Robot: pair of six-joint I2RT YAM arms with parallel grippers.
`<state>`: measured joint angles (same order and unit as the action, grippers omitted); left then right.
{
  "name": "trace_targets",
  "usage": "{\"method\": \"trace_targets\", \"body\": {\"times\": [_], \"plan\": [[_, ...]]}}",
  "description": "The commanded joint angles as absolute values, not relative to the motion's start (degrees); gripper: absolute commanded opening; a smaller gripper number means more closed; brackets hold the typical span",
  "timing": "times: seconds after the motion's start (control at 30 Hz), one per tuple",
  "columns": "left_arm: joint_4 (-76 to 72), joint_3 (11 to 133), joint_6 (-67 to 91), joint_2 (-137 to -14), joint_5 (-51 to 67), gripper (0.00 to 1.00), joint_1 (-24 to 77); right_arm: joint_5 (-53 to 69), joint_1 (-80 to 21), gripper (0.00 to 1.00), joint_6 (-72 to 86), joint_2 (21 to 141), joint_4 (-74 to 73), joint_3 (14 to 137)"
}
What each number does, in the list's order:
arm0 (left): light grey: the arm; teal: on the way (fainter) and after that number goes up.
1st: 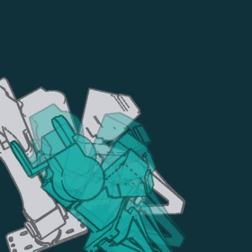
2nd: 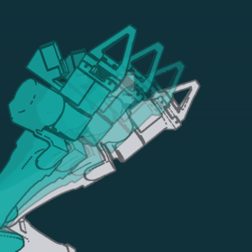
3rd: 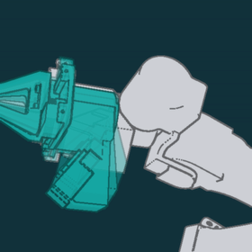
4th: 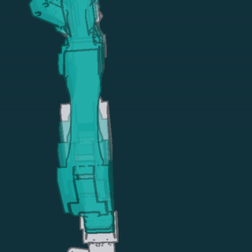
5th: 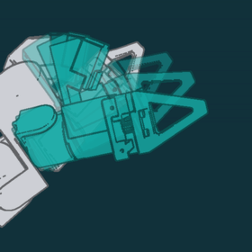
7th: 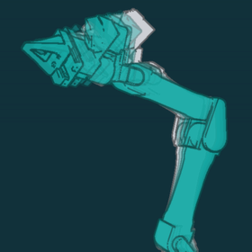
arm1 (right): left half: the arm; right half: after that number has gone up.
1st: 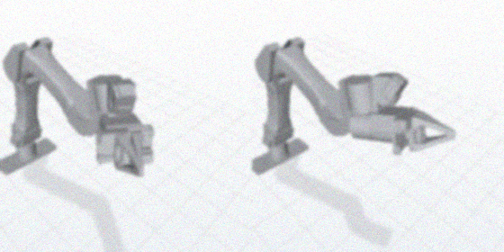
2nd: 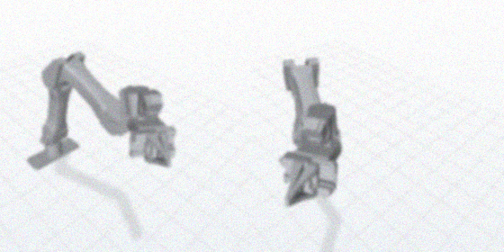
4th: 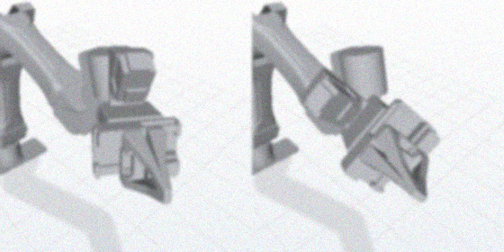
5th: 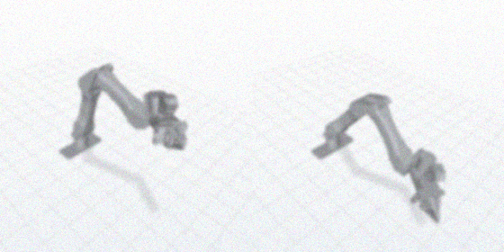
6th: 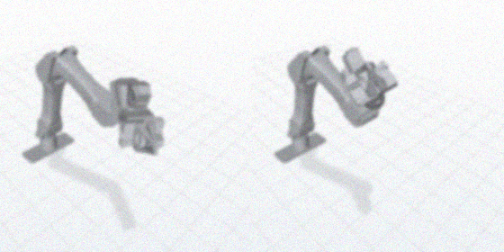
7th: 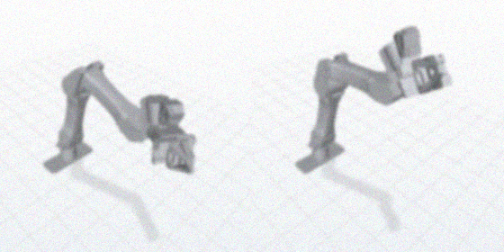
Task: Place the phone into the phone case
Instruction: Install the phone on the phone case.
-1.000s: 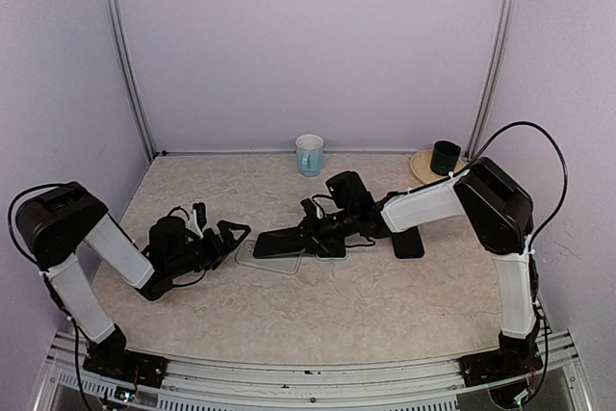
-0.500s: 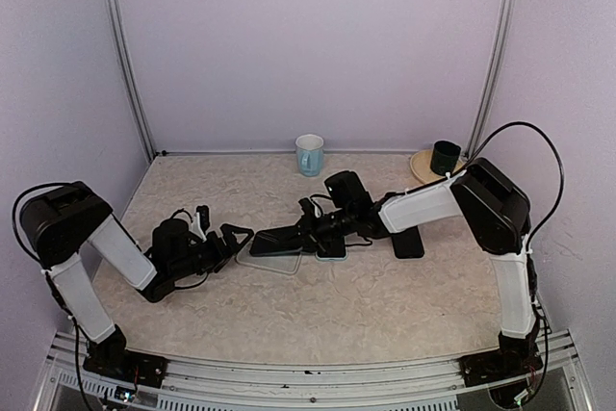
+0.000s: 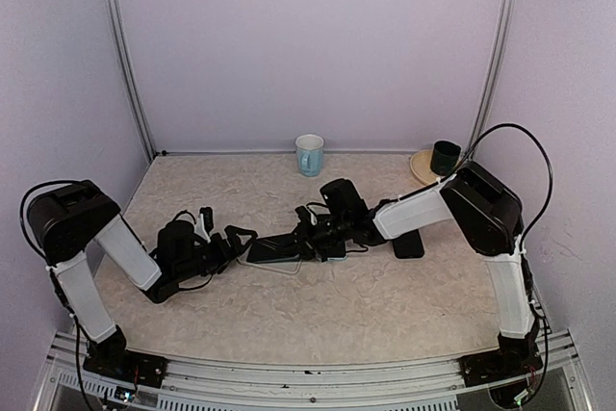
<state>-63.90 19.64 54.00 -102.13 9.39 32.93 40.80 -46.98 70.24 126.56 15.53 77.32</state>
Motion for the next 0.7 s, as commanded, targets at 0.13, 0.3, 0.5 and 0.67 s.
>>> {"method": "trace_targets", "body": {"times": [0.13, 0.3, 0.5, 0.67], "plan": [[-65.6, 20.8, 53.6, -103.8, 8.7, 0.99, 34.0, 42.8, -47.6, 0.0, 72.9, 128.5, 20.2, 77.9], [-65.7, 21.2, 53.6, -104.3, 8.1, 0.99, 35.2, 43.6, -48.1, 0.0, 76.2, 129.5, 23.7, 75.9], [-66.0, 21.4, 54.1, -104.9, 7.7, 0.99, 37.1, 43.6, -48.2, 0.0, 78.7, 130.8, 26.5, 74.6], [-68.1, 20.9, 55.5, -106.1, 8.5, 0.99, 37.7, 43.7, -48.3, 0.0, 79.7, 131.8, 27.3, 75.1]]}}
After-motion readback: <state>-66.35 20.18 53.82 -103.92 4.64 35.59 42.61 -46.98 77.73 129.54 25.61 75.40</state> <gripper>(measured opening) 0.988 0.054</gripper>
